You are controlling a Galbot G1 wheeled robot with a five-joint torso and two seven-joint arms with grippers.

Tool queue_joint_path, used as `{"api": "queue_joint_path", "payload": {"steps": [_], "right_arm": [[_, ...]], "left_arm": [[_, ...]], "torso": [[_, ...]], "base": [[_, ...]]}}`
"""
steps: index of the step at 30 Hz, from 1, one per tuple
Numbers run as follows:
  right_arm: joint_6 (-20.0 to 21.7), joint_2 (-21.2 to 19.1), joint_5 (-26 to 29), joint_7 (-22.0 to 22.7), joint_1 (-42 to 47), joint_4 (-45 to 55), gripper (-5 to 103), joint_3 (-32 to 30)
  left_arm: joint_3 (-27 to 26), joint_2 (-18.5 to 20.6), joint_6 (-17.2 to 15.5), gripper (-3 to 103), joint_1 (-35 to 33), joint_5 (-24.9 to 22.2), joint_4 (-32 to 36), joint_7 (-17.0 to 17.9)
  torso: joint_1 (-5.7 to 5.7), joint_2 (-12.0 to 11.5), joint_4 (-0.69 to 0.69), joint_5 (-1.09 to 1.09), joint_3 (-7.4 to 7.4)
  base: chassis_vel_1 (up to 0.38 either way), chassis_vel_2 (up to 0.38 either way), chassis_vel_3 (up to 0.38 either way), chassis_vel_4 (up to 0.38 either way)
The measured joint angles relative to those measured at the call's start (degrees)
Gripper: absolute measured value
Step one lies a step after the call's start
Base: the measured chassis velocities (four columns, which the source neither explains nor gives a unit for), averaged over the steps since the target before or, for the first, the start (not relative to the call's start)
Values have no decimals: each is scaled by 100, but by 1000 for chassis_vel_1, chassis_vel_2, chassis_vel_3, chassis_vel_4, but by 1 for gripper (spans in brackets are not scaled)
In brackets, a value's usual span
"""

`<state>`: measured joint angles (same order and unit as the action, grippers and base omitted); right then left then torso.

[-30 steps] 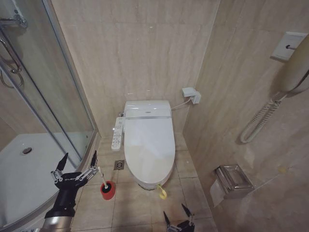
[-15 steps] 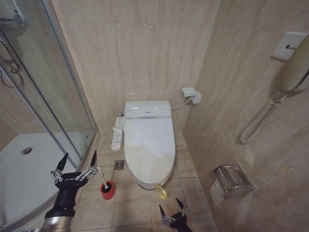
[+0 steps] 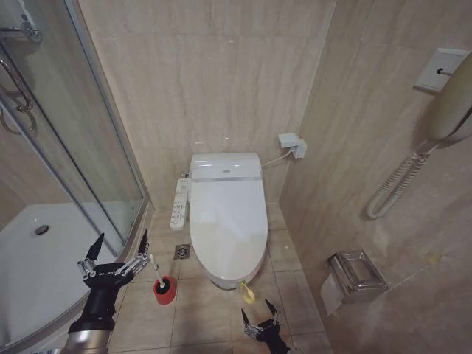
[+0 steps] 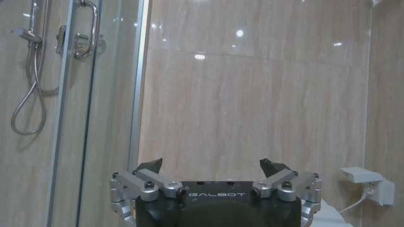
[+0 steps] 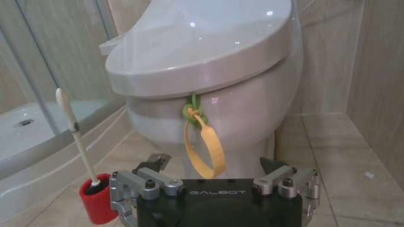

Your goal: Open the toilet lid, clean the toilet bowl with a toilet brush, close the toilet lid, and flush.

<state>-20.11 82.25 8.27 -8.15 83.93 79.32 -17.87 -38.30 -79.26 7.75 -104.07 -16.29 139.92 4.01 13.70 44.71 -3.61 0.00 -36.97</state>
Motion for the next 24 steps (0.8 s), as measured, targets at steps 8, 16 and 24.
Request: {"api": "queue_joint_path", "payload": {"steps": [8,16,24], "right_arm": [[-130,55,-48,10,-200,-206,100,-54],[-220,131,-32,-15,-473,-558,100,-58],[-348,159,-55,-57,-777,-936,100,-50]], "left_arm": [[0,0,0,100,0,0,0,0],[0,0,0,100,0,0,0,0],[0,0,0,100,0,0,0,0]], "torso": [[0,0,0,0,0],[0,0,0,0,0],[0,0,0,0,0]], "base": [[0,0,0,0],[0,0,0,0],[0,0,0,0]]}}
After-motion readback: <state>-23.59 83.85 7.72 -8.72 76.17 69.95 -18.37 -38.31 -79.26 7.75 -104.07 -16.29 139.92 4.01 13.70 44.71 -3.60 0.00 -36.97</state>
